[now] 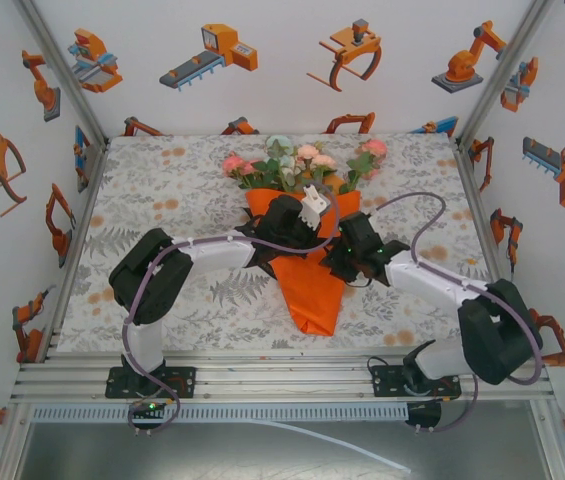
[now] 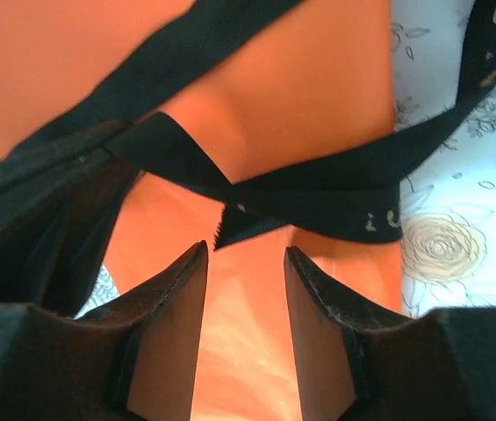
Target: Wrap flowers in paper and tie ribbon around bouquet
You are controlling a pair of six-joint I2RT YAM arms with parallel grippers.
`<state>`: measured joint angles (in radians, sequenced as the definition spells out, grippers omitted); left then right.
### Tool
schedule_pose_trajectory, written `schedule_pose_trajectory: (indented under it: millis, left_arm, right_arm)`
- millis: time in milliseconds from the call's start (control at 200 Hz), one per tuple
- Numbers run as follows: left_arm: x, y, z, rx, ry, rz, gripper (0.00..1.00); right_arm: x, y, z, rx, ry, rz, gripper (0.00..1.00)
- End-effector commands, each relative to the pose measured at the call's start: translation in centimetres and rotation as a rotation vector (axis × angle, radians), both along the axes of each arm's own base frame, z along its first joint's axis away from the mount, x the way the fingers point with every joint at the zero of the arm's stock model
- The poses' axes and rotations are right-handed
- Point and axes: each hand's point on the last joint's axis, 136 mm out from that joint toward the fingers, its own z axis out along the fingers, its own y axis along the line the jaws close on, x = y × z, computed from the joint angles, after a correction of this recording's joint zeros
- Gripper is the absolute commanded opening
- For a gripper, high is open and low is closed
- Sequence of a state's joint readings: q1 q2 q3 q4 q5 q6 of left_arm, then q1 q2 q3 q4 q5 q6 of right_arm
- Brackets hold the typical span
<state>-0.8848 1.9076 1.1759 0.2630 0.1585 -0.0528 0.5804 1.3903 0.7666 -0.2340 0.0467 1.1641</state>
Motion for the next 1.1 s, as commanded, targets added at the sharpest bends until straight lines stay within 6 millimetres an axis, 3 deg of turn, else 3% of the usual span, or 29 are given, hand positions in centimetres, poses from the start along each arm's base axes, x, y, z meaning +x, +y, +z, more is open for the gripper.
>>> schedule_pose_trajectory:
  millis: [0, 160, 290, 516, 656, 776, 936, 1096]
  left_arm:
    - [0.4, -0.3, 0.5, -0.034, 0.005, -0.006, 0.01]
    - [0.4, -0.3, 0.6, -0.038, 0.005, -0.009, 0.01]
    - [0.4, -0.3, 0.5, -0.037, 0.008, -0.01, 0.01]
    - [0.4, -0.5, 0.5, -0.045, 0.015, -0.014, 0.01]
    - [0.3, -0.5, 0.4, -0.043, 0.021, -0.014, 0.01]
    - [0.4, -0.5, 0.4, -0.043, 0.021, -0.012, 0.01]
    - [0.2, -0.7, 0.4, -0.059, 0.055, -0.031, 0.01]
    - [0.8, -0.8, 0.5, -0.129, 0.134, -0.011, 0.01]
  right_arm:
    - [2.2, 0.8, 1.9, 0.021, -0.083, -0.035, 0.44]
    - [2.0, 0.2, 0.4, -0.011, -0.042, -0.068, 0.47]
    - [1.3, -0.9, -1.0, -0.064, 0.01, -0.098, 0.43]
    - [0.6, -2.2, -1.6, -0.136, 0.03, -0.108, 0.22]
    - [1.1, -2.1, -0.7, -0.179, -0.031, -0.032, 0.05]
    - [1.8, 0.1, 1.8, -0.141, -0.159, 0.151, 0.0]
    - [0.8, 3.3, 6.1, -0.209, -0.476, 0.615, 0.11]
    - [0.1, 3.7, 6.2, -0.353, -0.621, 0.934, 0.19]
